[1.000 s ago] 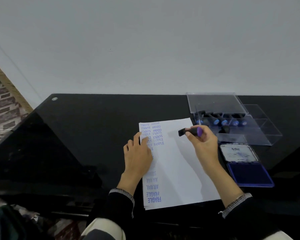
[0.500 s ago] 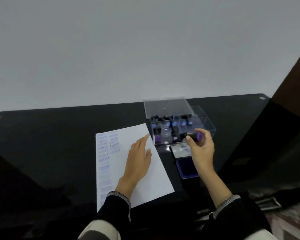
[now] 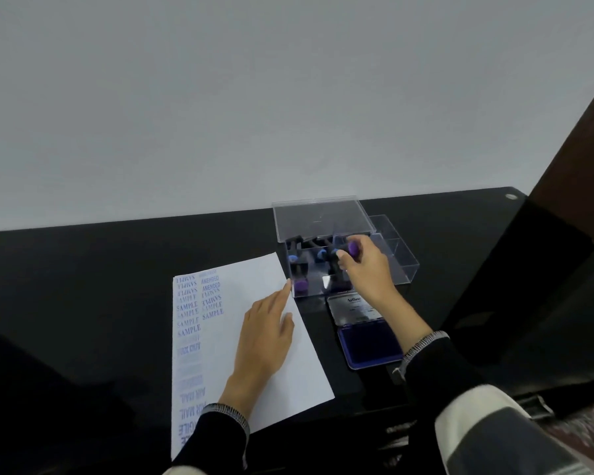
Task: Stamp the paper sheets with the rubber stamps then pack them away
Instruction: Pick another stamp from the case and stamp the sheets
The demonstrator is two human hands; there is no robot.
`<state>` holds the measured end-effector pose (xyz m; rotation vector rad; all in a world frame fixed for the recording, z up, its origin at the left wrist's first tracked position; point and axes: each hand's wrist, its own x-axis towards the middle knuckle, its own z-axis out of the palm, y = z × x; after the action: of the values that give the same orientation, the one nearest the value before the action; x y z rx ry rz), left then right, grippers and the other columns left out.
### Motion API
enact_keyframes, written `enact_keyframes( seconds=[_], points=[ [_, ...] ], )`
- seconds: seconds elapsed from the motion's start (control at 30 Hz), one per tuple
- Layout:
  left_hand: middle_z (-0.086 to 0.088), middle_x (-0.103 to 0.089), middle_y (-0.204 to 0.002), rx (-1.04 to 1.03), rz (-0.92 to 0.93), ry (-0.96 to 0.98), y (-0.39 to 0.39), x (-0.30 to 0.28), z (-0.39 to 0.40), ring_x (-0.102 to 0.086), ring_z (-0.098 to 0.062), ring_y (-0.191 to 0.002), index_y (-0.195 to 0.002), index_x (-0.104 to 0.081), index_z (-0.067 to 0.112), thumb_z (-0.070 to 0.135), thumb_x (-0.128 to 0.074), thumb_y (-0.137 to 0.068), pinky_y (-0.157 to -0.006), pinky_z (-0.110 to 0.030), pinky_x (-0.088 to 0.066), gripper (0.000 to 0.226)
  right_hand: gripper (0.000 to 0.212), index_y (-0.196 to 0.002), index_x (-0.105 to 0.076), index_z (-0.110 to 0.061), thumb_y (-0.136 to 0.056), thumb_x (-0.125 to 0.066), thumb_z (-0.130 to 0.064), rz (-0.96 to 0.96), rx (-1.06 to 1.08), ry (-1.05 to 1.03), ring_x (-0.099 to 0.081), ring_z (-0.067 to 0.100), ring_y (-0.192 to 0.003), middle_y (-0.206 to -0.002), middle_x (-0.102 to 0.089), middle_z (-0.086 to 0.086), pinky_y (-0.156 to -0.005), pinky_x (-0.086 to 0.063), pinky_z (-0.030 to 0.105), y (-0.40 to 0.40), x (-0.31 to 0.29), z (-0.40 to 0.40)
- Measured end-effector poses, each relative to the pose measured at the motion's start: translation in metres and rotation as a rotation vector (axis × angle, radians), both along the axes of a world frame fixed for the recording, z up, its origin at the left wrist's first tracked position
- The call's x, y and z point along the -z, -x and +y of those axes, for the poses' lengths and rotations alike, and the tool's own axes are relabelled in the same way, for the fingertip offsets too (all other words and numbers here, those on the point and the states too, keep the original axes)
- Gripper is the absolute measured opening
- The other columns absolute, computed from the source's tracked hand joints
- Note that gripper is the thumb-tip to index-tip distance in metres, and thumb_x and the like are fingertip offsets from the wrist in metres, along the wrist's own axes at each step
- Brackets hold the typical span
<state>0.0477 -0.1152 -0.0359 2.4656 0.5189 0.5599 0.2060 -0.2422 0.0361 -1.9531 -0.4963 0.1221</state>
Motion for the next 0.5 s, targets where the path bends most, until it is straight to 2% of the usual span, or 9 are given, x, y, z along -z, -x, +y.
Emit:
enact_keyframes(
  seconds=[0.1, 0.27, 0.4, 0.5],
  points=[
    [0.009, -0.041, -0.147, 0.001, -0.005, -0.001, 0.0, -0.002, -0.001, -0.035, -0.01, -0.132, -0.15, -0.022, 0.034, 0.026, -0.042, -0.1, -0.111, -0.025, -0.024, 0.055, 0.027, -0.1, -0.044, -0.017, -0.087, -0.066, -0.027, -0.037, -0.086, 0.133, -0.057, 0.024, -0.083, -0.097, -0.056, 0.009, -0.072, -0.05, 0.033, -0.006, -0.005, 0.012],
    [0.011, -0.041, -0.146, -0.002, 0.0, 0.001, 0.001, -0.001, 0.0, -0.035, -0.009, -0.13, -0.15, -0.019, 0.038, 0.026, -0.042, -0.1, -0.109, -0.021, -0.023, 0.056, 0.027, -0.089, -0.051, -0.012, -0.086, -0.067, -0.034, -0.122, -0.198, 0.457, -0.052, 0.022, -0.077, -0.086, -0.055, 0.006, -0.067, -0.042, 0.031, -0.01, -0.014, 0.037],
    [0.012, -0.045, -0.143, 0.012, -0.004, -0.019, 0.001, 0.0, 0.001, -0.039, -0.009, -0.126, -0.149, -0.018, 0.039, 0.025, -0.042, -0.099, -0.108, -0.023, -0.026, 0.057, 0.03, -0.102, -0.064, -0.007, -0.087, -0.066, -0.033, -0.098, -0.249, 0.638, -0.057, 0.026, -0.092, -0.101, -0.062, 0.013, -0.077, -0.046, 0.035, -0.01, -0.009, 0.052],
    [0.013, -0.045, -0.142, 0.013, -0.007, -0.032, 0.0, 0.0, 0.002, -0.038, -0.008, -0.125, -0.15, -0.018, 0.038, 0.025, -0.042, -0.099, -0.106, -0.02, -0.024, 0.057, 0.032, -0.104, -0.066, -0.003, -0.087, -0.066, -0.031, -0.074, -0.215, 0.659, -0.06, 0.028, -0.092, -0.1, -0.064, 0.014, -0.074, -0.047, 0.034, -0.008, -0.01, 0.059]
  ],
)
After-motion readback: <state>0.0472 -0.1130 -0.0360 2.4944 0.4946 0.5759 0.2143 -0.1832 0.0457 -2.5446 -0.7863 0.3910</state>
